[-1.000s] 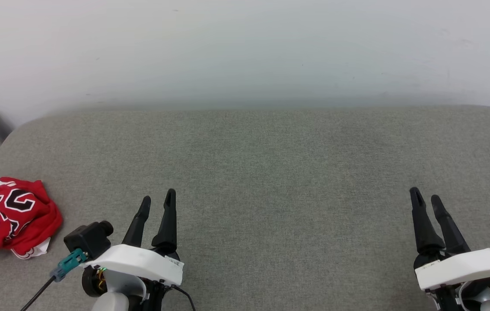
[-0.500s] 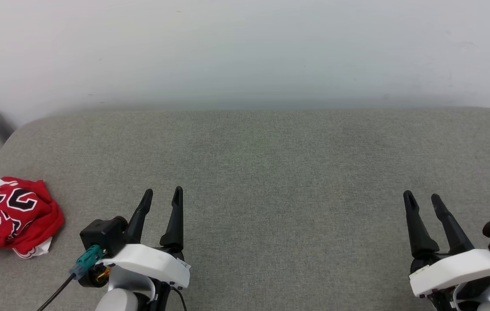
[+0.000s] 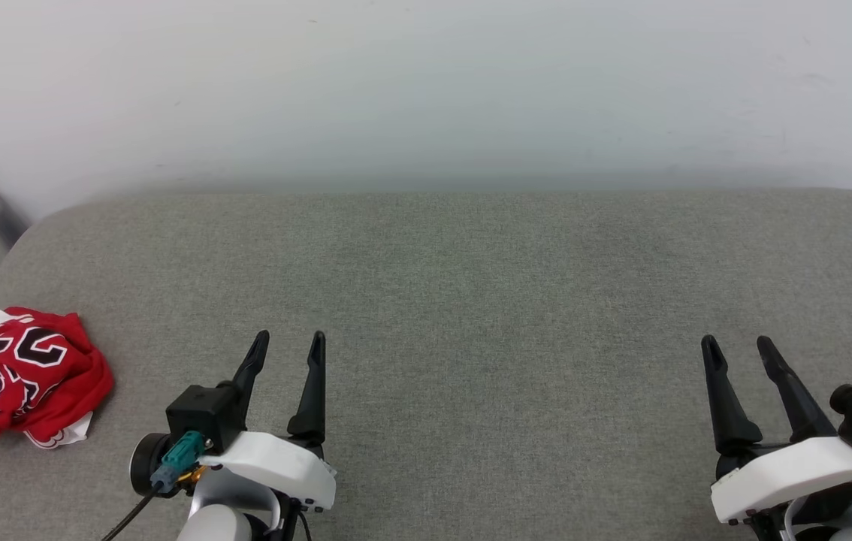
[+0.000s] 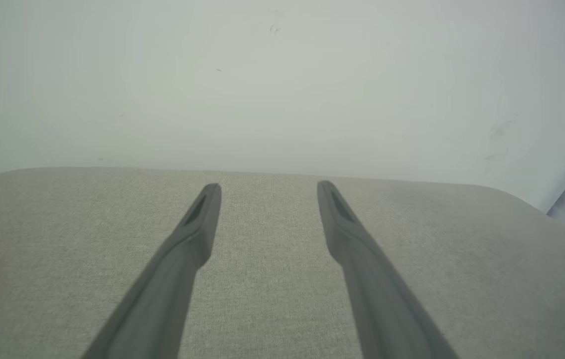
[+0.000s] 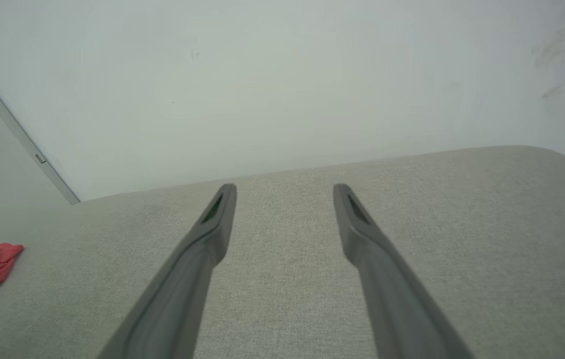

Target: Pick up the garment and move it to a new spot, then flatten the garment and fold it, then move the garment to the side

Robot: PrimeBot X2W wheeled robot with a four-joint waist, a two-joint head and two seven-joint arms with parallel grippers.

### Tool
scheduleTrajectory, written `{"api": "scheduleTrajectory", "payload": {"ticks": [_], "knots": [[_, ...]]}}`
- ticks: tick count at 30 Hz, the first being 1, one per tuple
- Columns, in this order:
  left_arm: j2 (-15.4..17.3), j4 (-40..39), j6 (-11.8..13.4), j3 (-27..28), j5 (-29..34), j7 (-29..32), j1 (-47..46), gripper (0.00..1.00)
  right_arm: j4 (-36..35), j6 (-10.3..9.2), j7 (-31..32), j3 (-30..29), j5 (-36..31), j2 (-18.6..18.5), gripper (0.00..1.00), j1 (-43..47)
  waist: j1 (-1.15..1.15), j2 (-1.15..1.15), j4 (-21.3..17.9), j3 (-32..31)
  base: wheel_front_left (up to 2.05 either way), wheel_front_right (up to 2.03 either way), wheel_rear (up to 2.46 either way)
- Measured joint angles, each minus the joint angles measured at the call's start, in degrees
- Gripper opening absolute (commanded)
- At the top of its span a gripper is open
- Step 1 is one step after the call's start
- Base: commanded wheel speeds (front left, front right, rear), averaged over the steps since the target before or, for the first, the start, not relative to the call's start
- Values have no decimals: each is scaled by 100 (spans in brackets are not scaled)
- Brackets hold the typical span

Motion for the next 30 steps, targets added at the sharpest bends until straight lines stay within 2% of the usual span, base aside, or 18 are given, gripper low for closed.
{"api": "scheduleTrajectory", "payload": {"ticks": [14,30], "knots": [[12,125,114,-112,602,-167,-70,100,-138,0,-9,-33,-577,0,100,62,0,0,23,4,0,0,0],[-37,198,162,-108,994,-342,-76,100,-163,0,-122,-74,-994,0,100,86,0,0,36,10,0,0,0]]}}
